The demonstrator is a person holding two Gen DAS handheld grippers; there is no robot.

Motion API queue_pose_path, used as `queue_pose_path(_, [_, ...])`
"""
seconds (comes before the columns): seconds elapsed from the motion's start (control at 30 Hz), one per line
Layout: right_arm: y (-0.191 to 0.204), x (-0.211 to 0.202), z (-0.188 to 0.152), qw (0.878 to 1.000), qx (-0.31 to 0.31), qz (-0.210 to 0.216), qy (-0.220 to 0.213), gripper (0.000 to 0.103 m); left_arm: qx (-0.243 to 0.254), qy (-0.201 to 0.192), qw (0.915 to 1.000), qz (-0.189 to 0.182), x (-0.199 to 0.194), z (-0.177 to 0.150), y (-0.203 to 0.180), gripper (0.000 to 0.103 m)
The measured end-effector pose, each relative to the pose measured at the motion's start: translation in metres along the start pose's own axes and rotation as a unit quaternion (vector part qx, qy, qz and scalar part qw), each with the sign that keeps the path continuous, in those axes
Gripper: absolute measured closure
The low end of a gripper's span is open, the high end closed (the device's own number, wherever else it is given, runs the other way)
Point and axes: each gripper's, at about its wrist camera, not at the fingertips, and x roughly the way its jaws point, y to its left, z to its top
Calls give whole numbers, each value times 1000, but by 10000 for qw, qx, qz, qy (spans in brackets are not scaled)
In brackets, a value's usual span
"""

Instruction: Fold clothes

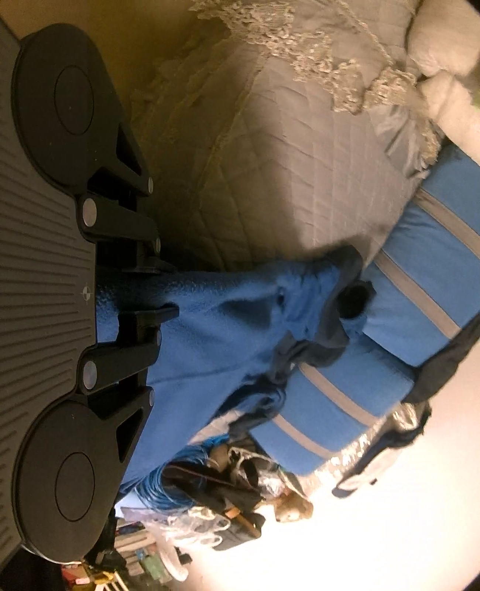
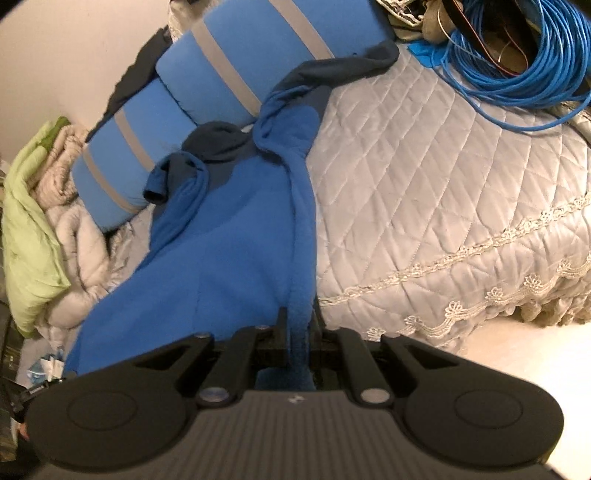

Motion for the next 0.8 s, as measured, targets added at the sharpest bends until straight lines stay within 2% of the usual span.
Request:
queue_pose_path(0.1, [1, -9, 0, 10000, 7, 81, -27, 97, 152, 39, 9998, 90, -8, -5, -6, 87])
queue_pose_path(0.23, [7, -2, 0, 9993, -258, -235, 136, 97, 141, 65, 9998, 114, -5, -5, -3, 87])
queue_pose_path(0.3, [10, 2, 0, 9982, -390, -393, 217, 94, 70, 164, 9997, 150, 1, -2, 2, 82])
queue_pose_path(0.33, [11, 3, 0, 9975, -456, -472, 258, 85, 54, 233, 9995, 214, 3, 0, 4, 78])
queue_pose_path(0.37, [12, 5, 0, 9967, -522, -551, 298, 77, 88, 286, 9989, 363, 4, 3, 4, 68])
queue_pose_path(0.4, [14, 7, 2, 9954, -594, -687, 290, 54, 144, 324, 9979, 550, 4, 6, 3, 56])
queue_pose_path(0.43, [17, 8, 7, 9933, -696, -903, 197, 28, 216, 323, 9967, 718, 2, 9, 3, 49])
queue_pose_path(0.47, [21, 7, 11, 9901, -824, -1138, 69, 14, 275, 277, 9957, 835, -1, 13, 2, 36])
queue_pose_path(0.5, [24, 6, 16, 9873, -928, -1291, -44, 0, 321, 218, 9949, 928, -5, 17, 1, 31])
queue_pose_path(0.7, [39, 0, 42, 9785, -1173, -1614, -517, 0, 415, -210, 9892, 1387, -36, 49, -5, 31])
queue_pose_path(0.8, [48, -6, 55, 9746, -1349, -1658, -671, 0, 596, -472, 9847, 1566, -56, 69, -23, 31])
